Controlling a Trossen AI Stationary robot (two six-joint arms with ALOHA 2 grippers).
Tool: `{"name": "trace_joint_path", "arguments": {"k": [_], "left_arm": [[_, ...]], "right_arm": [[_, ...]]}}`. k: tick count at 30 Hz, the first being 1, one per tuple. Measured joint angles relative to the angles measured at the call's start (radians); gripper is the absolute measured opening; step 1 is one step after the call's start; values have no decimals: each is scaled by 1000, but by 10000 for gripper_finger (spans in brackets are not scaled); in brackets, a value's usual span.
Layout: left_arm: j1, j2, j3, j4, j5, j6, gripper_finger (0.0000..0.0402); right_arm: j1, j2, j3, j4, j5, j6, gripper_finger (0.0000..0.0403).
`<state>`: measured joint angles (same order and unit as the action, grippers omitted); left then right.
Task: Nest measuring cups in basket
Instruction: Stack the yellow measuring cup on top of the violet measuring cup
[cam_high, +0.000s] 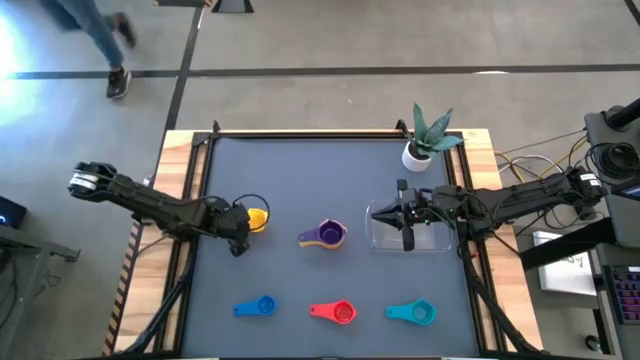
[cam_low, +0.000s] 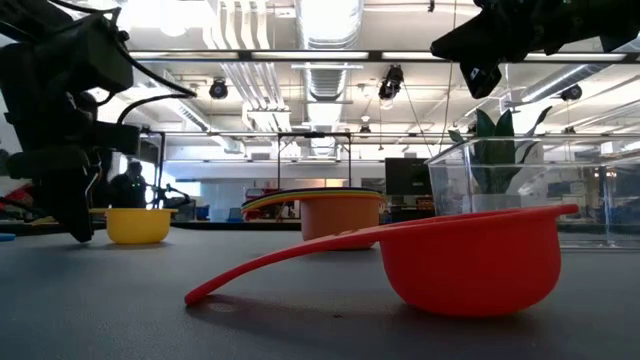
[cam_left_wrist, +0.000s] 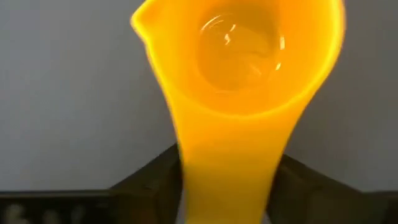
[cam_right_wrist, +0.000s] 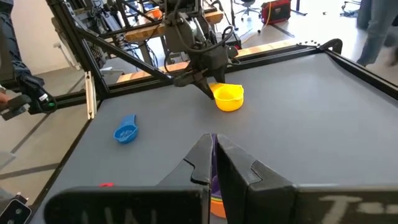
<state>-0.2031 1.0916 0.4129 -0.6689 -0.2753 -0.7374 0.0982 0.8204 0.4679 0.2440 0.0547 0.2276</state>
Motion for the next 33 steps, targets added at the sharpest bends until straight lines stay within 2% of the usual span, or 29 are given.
{"name": "trace_joint_path", "arguments": {"k": [2, 10, 20, 25, 33], "left_arm": [[0, 4, 0, 19, 5, 17, 119], [0, -11, 25, 102, 16, 101, 120], [-1, 23, 242, 104, 16, 303, 120], [-1, 123, 388, 112, 16, 410, 120], [1, 380, 627, 112, 32, 535, 120]], "right_arm": [[0, 0, 0, 0, 0, 0, 9], [0, 0, 0, -1, 0, 0, 9], [0, 0, 0, -1, 0, -2, 9], [0, 0, 0, -1, 0, -2, 9], [0, 0, 0, -1, 0, -1, 9]]}}
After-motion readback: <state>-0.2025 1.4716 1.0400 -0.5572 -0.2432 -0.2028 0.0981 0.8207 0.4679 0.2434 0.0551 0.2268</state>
